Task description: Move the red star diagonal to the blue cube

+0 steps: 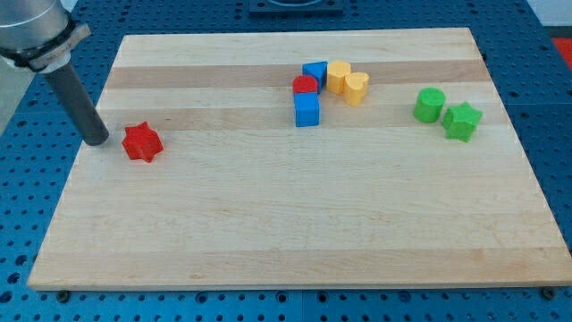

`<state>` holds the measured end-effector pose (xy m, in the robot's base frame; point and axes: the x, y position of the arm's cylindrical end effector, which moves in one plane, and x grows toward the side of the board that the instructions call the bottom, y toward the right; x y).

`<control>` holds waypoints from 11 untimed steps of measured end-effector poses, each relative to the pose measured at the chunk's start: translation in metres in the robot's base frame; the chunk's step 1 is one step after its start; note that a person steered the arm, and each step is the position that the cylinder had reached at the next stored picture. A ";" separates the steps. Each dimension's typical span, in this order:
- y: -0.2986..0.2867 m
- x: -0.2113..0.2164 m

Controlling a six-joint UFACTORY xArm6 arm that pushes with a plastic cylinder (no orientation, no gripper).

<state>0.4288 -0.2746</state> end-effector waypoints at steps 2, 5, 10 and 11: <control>0.055 0.003; 0.123 0.030; 0.148 -0.007; 0.171 -0.007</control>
